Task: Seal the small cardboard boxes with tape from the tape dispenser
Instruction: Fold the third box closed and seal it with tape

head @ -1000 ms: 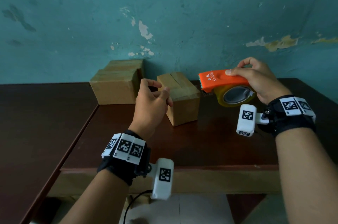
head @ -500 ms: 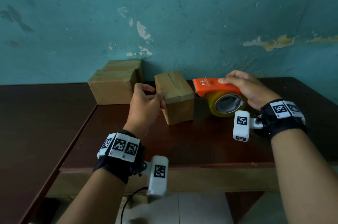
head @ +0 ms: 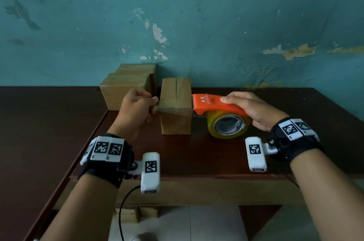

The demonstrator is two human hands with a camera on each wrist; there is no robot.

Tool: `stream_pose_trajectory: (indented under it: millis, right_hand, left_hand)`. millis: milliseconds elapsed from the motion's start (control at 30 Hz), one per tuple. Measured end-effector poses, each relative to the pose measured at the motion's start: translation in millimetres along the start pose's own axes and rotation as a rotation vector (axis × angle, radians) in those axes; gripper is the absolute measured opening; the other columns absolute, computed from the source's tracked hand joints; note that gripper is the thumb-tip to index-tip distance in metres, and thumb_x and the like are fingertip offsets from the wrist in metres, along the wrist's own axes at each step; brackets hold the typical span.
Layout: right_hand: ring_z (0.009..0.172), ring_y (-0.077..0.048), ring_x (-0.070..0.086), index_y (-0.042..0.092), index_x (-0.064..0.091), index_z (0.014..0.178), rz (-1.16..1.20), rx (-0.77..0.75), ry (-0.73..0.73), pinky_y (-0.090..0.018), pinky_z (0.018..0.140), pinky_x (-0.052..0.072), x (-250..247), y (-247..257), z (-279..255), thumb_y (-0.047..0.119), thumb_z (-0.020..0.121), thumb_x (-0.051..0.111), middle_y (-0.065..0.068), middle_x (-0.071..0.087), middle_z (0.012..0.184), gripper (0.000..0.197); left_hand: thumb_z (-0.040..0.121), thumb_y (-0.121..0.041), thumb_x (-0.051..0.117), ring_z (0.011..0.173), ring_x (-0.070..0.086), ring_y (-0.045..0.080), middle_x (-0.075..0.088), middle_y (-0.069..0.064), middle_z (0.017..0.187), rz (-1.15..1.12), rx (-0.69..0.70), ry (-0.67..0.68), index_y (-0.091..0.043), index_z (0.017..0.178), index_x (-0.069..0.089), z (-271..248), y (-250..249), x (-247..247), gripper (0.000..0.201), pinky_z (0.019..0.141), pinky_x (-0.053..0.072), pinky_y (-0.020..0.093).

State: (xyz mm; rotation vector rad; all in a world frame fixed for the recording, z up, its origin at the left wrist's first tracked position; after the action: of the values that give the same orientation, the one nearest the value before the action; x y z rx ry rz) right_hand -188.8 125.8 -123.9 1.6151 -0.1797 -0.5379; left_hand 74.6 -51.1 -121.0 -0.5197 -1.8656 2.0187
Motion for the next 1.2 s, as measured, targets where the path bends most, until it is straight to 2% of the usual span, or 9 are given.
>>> stream_pose_trajectory:
  millis: [133,233,367,533,733,867,933,1100,1200]
  right_hand:
    - [0.090,-0.034,0.073,0.005,0.069,0.114,0.015,0.006,0.011,-0.038,0.084,0.058,4,-5,-5,0.045,0.081,0.074,-0.020,0.075,0.099,0.052]
    - [0.090,-0.032,0.074,0.009,0.071,0.114,0.018,0.008,0.002,-0.035,0.083,0.058,5,-5,-6,0.040,0.091,0.070,-0.018,0.076,0.098,0.039]
    - [0.088,-0.029,0.074,0.013,0.072,0.113,-0.001,0.004,-0.014,-0.033,0.083,0.058,8,-6,-7,0.036,0.098,0.067,-0.013,0.078,0.093,0.028]
    - [0.098,-0.038,0.074,0.006,0.072,0.117,-0.025,-0.031,-0.027,-0.042,0.095,0.057,9,-6,-10,0.053,0.084,0.071,-0.023,0.077,0.103,0.058]
    - [0.109,-0.044,0.072,0.001,0.074,0.119,-0.031,-0.025,-0.021,-0.047,0.105,0.054,9,-9,-11,0.061,0.077,0.075,-0.024,0.078,0.107,0.073]
    - [0.103,-0.036,0.075,0.005,0.076,0.113,-0.003,-0.021,-0.012,-0.040,0.100,0.056,8,-9,-13,0.051,0.086,0.071,-0.023,0.078,0.106,0.053]
    - [0.098,-0.032,0.075,0.005,0.076,0.111,-0.009,-0.029,-0.002,-0.037,0.097,0.057,7,-9,-13,0.051,0.087,0.071,-0.022,0.079,0.106,0.052]
    - [0.079,-0.023,0.073,0.001,0.076,0.109,-0.030,-0.050,0.025,-0.026,0.074,0.059,7,-10,-11,0.054,0.085,0.070,-0.015,0.079,0.094,0.058]
    - [0.071,-0.017,0.070,-0.003,0.075,0.109,-0.032,-0.059,0.034,-0.020,0.062,0.055,5,-12,-11,0.055,0.085,0.070,-0.012,0.077,0.087,0.063]
  left_hand:
    - [0.101,-0.009,0.063,0.049,0.050,0.010,0.059,0.003,0.064,0.031,0.000,0.014,-0.007,0.114,0.052,-1,3,-3,0.017,0.043,0.040,0.023]
    - [0.102,-0.014,0.063,0.049,0.050,0.011,0.059,0.003,0.067,0.041,0.007,0.000,-0.009,0.111,0.054,-2,4,-1,0.014,0.045,0.041,0.024]
    - [0.095,-0.043,0.072,0.058,0.053,0.009,0.062,0.001,0.078,0.091,-0.017,0.019,-0.012,0.110,0.057,-3,10,5,0.037,0.052,0.044,0.025]
    - [0.075,-0.070,0.079,0.085,0.065,0.018,0.070,0.003,0.100,0.350,0.001,-0.053,-0.020,0.104,0.060,2,12,4,0.061,0.065,0.048,0.032]
    - [0.069,-0.082,0.073,0.086,0.070,0.023,0.071,0.003,0.096,0.510,-0.035,-0.091,-0.023,0.102,0.056,7,11,0,0.070,0.076,0.062,0.043]
    - [0.064,-0.090,0.068,0.074,0.072,0.022,0.073,0.008,0.094,0.542,-0.139,-0.038,-0.013,0.111,0.063,11,20,-1,0.090,0.052,0.054,0.028]
    - [0.069,-0.085,0.070,0.083,0.071,0.021,0.072,0.005,0.100,0.547,-0.086,-0.037,-0.012,0.117,0.063,13,15,0,0.087,0.053,0.050,0.027]
    - [0.100,-0.027,0.067,0.113,0.062,0.006,0.063,-0.006,0.134,0.614,0.490,0.022,-0.029,0.133,0.064,-4,-27,27,0.033,0.091,0.050,0.018]
    - [0.098,0.002,0.059,0.125,0.060,0.005,0.067,-0.009,0.137,0.741,0.654,0.166,-0.032,0.122,0.076,-10,-32,44,0.045,0.100,0.043,0.009]
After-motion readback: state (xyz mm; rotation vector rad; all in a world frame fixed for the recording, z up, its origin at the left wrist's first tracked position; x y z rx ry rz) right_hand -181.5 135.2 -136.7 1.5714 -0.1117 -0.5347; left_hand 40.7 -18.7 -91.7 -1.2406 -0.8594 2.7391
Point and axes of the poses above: each hand's wrist, its own z-axis towards the middle knuckle, its own x-axis out of the palm, y = z × x, the point moved 7 cm from there along z, towards the middle knuckle
